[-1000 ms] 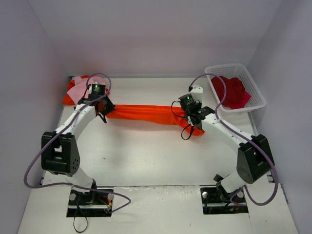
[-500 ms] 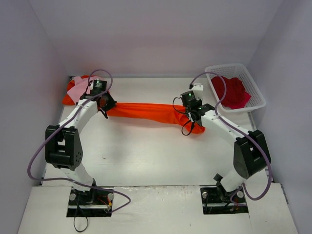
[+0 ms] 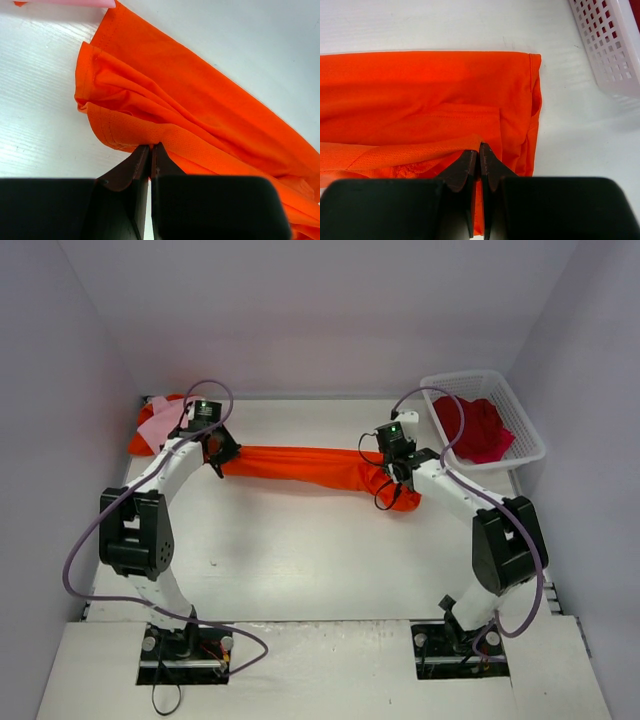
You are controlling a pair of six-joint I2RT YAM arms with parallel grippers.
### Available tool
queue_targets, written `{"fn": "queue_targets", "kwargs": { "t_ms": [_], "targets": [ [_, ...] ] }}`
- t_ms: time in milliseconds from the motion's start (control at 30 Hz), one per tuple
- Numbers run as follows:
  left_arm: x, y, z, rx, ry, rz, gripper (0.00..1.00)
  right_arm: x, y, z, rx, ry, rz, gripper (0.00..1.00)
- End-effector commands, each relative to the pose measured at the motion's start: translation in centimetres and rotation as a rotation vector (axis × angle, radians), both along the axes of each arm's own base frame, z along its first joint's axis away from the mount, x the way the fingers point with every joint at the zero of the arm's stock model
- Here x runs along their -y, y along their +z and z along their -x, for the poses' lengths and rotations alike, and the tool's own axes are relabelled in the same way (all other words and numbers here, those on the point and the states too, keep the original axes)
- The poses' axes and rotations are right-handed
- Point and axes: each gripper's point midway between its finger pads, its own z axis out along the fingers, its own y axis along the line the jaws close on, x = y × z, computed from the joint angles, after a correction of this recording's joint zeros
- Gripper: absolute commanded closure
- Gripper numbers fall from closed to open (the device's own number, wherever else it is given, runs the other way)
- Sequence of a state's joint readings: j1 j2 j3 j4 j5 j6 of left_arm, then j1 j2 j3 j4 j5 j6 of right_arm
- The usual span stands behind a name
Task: Fold and stack the t-shirts
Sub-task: Fold the other side of the tshirt into a rectangle
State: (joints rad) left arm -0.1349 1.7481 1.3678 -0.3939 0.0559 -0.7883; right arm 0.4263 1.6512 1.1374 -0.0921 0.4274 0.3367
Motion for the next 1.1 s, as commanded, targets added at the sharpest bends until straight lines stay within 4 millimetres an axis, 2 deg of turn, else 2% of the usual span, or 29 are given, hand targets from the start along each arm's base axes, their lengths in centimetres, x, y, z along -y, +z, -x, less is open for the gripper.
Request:
{"fn": "queue_targets", "kwargs": {
  "t_ms": [0, 433, 667, 700, 733, 767, 800, 833, 867, 967, 1067],
  "targets": [
    [-1.2, 3.4, -2.1, 0.098, 0.024, -0.016, 1.00, 1.0, 2.3, -2.2, 0.076, -0.031, -0.004, 1.00],
    [-0.6, 1.1, -4.0, 0.058, 0.006, -0.005, 1.00, 1.7, -0.4, -4.7, 0.024, -0.004, -0.049, 0.99],
    [-0.2, 0.0, -5.2, 0.048, -0.001, 0.001, 1.00, 1.2, -1.9, -6.5, 0.023, 0.006, -0.068, 0.90],
    [-0.2, -0.3, -5.4, 0.047, 0.000, 0.002, 0.97, 1.2, -1.9, -6.7, 0.024, 0.006, -0.066, 0.88],
    [-0.1, -0.3, -5.5, 0.051, -0.002, 0.005, 0.88, 1.2, -2.2, -6.9, 0.025, 0.012, -0.060, 0.86],
    [-0.1, -0.2, -5.7, 0.057, -0.002, 0.006, 0.79, 1.1, -2.2, -7.0, 0.030, 0.017, -0.058, 0.76],
    [-0.1, -0.2, -5.9, 0.066, -0.006, 0.005, 0.67, 1.1, -2.2, -7.2, 0.046, 0.022, -0.061, 0.69],
    [-0.1, -0.2, -6.0, 0.068, -0.006, 0.006, 0.47, 1.0, -2.0, -7.4, 0.057, 0.034, -0.056, 0.62],
    [0.0, -0.1, -6.1, 0.069, -0.008, 0.006, 0.41, 1.0, -2.0, -7.5, 0.061, 0.038, -0.052, 0.51],
    [-0.1, 0.4, -6.6, 0.093, -0.009, -0.003, 0.23, 1.2, -1.9, -8.0, 0.073, 0.046, -0.024, 0.39],
    [-0.2, 0.8, -6.8, 0.111, -0.012, -0.011, 0.22, 1.7, -1.2, -8.5, 0.094, 0.043, 0.014, 0.34]
  ]
}}
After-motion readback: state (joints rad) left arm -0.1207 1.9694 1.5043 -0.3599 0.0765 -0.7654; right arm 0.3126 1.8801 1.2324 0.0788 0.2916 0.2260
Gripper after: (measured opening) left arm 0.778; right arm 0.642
